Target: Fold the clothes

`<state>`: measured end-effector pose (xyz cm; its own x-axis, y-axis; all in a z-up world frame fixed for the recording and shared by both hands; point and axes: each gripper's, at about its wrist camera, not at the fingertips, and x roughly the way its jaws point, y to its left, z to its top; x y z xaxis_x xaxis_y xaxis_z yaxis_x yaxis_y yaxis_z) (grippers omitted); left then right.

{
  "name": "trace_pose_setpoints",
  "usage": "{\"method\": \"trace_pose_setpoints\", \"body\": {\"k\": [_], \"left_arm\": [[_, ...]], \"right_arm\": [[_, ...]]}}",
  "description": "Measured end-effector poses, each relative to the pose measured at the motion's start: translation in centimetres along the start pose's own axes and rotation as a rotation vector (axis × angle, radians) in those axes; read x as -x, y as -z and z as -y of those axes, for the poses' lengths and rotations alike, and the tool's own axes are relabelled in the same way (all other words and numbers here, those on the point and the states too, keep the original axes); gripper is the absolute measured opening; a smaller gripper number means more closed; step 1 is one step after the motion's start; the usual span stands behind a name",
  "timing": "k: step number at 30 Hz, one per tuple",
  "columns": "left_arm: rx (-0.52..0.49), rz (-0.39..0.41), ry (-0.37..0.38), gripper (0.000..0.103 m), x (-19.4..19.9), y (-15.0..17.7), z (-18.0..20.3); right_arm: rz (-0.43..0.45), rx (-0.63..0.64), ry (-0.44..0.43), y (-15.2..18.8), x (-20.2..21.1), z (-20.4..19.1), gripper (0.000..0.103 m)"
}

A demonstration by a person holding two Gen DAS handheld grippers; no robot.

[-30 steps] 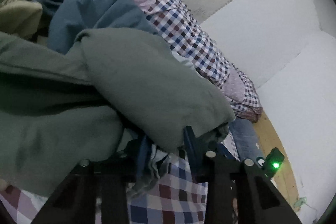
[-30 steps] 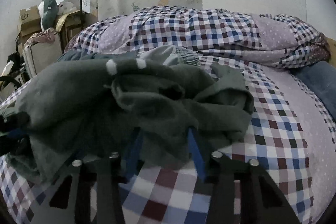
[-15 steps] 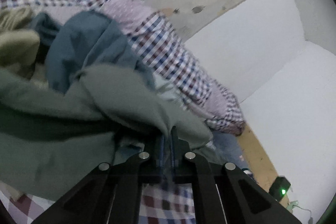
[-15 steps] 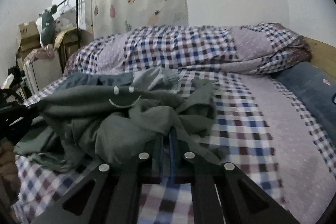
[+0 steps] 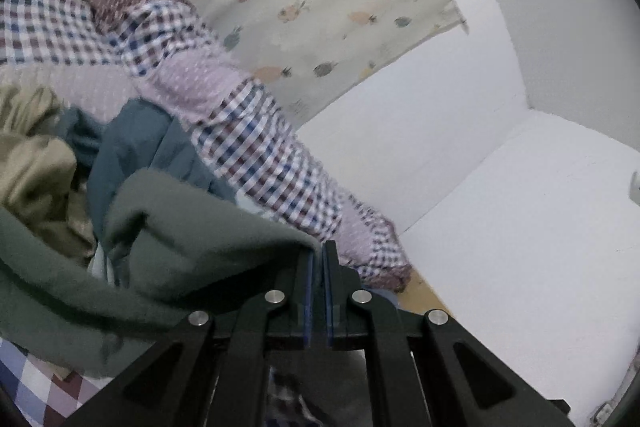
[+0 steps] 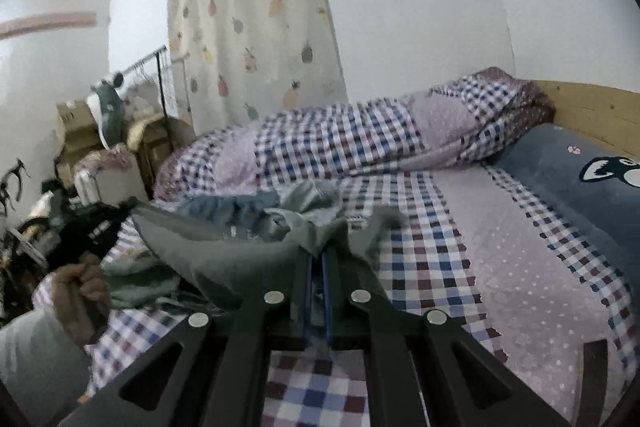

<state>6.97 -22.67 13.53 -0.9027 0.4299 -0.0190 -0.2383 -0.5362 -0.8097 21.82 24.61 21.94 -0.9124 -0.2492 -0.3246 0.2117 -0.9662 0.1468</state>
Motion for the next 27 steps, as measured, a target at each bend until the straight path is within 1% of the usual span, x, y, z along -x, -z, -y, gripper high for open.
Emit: {"method": "trace_pose_setpoints", "body": {"k": [2, 4, 6, 8, 9, 10, 12, 13, 14, 15, 16, 17, 18, 19, 21, 22, 23, 24, 25, 27], "left_arm": [[0.001, 0.023, 0.01, 0.003, 0.9, -0.4, 0.3], [0.001, 0.035, 0.011, 0.003, 1.3, -0.5, 0.5], [-0.009, 0.038, -0.009, 0.003, 1.2, -0.4, 0.4], [-0.031, 0.039, -0.06, 0.003, 0.5, 0.3, 0.0], [-0.051, 0.034, -0.111, 0.003, -0.2, 0.6, -0.3], [-0.067, 0.027, -0.156, 0.005, -0.9, 1.0, -0.7], [-0.064, -0.004, -0.211, 0.01, -2.3, 1.8, -1.5], [-0.059, -0.017, -0.22, 0.021, -2.8, 2.2, -1.8], [-0.057, -0.03, -0.228, 0.04, -3.3, 2.6, -2.0], [-0.067, -0.04, -0.233, 0.05, -3.7, 3.0, -2.0], [-0.089, -0.047, -0.238, 0.066, -4.0, 3.4, -1.8], [-0.111, -0.053, -0.243, 0.072, -4.2, 3.7, -1.7], [-0.132, -0.055, -0.252, 0.073, -4.3, 3.8, -1.5], [-0.15, -0.059, -0.261, 0.074, -4.4, 3.9, -1.4], [-0.159, -0.072, -0.277, 0.074, -4.5, 3.8, -1.7], [-0.159, -0.077, -0.283, 0.074, -4.5, 3.8, -1.8], [-0.164, -0.084, -0.294, 0.074, -4.6, 3.7, -2.0], [-0.169, -0.09, -0.305, 0.074, -4.6, 3.7, -2.1], [-0.174, -0.097, -0.315, 0.074, -4.6, 3.7, -2.2], [-0.194, -0.118, -0.336, 0.074, -4.8, 4.0, -2.6]], "right_arm": [[0.02, -0.026, -0.035, -0.5, 2.1, -0.1, 0.003], [0.03, -0.051, -0.072, -1.0, 3.3, -0.1, 0.003], [0.042, -0.061, -0.07, -1.3, 3.5, 0.4, 0.003], [0.032, -0.072, -0.043, -1.1, 2.2, 1.6, 0.003], [0.014, -0.089, -0.009, -0.9, 0.8, 2.9, 0.003], [-0.011, -0.112, 0.038, -0.4, -1.1, 4.6, 0.005], [-0.08, -0.149, 0.154, 1.1, -4.4, 7.6, 0.006], [-0.114, -0.17, 0.197, 1.7, -5.5, 8.7, 0.006], [-0.142, -0.206, 0.216, 2.5, -6.2, 9.8, 0.006], [-0.155, -0.258, 0.21, 3.7, -6.4, 11.1, 0.007], [-0.157, -0.294, 0.192, 4.8, -6.4, 11.8, 0.007], [-0.16, -0.314, 0.175, 5.6, -6.4, 12.2, 0.012], [-0.176, -0.32, 0.155, 6.2, -6.8, 12.5, 0.015], [-0.201, -0.316, 0.135, 6.6, -7.4, 12.6, 0.016], [-0.243, -0.304, 0.086, 7.0, -8.8, 12.5, 0.018], [-0.25, -0.294, 0.058, 7.0, -9.4, 12.2, 0.021], [-0.25, -0.277, 0.023, 6.9, -10.2, 11.6, 0.031], [-0.249, -0.255, -0.016, 6.8, -11.0, 10.8, 0.045], [-0.25, -0.24, -0.045, 6.7, -11.5, 10.1, 0.051], [-0.262, -0.212, -0.114, 6.6, -12.7, 8.4, 0.052]]}}
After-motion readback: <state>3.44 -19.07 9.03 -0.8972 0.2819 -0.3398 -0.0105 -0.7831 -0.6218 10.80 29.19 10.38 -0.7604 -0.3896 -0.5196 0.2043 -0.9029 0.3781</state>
